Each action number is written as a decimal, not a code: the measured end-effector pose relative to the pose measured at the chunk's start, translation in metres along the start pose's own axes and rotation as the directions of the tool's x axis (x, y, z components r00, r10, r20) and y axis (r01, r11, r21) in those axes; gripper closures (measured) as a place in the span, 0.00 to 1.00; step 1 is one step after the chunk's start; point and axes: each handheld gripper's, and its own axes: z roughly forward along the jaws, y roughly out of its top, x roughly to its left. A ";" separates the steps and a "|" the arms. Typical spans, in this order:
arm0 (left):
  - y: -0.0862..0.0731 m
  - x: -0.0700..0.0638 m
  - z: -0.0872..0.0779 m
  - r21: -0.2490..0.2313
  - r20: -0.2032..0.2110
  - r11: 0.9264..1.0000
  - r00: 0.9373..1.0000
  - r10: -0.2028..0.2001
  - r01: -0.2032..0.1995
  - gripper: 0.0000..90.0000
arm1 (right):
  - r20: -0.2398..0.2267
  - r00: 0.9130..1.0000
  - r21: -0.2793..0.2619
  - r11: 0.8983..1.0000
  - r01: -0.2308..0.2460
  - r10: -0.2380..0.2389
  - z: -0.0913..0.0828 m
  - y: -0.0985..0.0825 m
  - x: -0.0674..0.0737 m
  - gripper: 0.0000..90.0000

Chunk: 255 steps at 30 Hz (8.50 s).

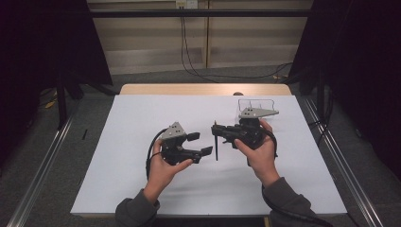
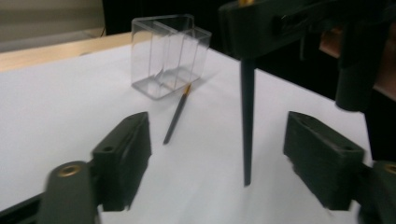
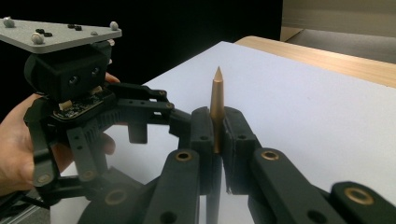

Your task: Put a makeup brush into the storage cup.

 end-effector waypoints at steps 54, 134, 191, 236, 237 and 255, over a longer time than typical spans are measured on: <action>-0.035 0.042 -0.100 0.064 -0.083 0.996 0.994 0.068 -0.063 0.02 | 0.066 0.997 -0.014 0.999 0.031 -0.030 -0.030 -0.002 -0.022 0.95; -0.073 0.042 -0.156 0.142 -0.177 0.989 0.982 0.065 -0.040 0.04 | 0.368 0.930 -0.155 0.987 0.036 0.024 -0.085 0.044 -0.122 0.95; -0.075 0.044 -0.152 0.163 -0.162 0.986 0.984 0.067 -0.041 0.04 | 0.472 0.881 -0.135 0.990 0.030 0.038 -0.074 0.022 -0.154 0.94; -0.073 0.043 -0.147 0.165 -0.150 0.985 0.986 0.068 -0.043 0.05 | 0.473 0.878 -0.097 0.995 -0.028 0.071 -0.067 0.005 -0.155 0.49; -0.073 0.043 -0.147 0.166 -0.154 0.985 0.986 0.069 -0.043 0.05 | 0.466 0.882 -0.103 0.994 -0.030 0.075 -0.068 0.004 -0.155 0.45; -0.070 0.043 -0.147 0.148 -0.154 0.988 0.986 0.063 -0.040 0.05 | 0.437 0.895 -0.089 0.995 -0.054 0.088 -0.070 -0.005 -0.143 0.21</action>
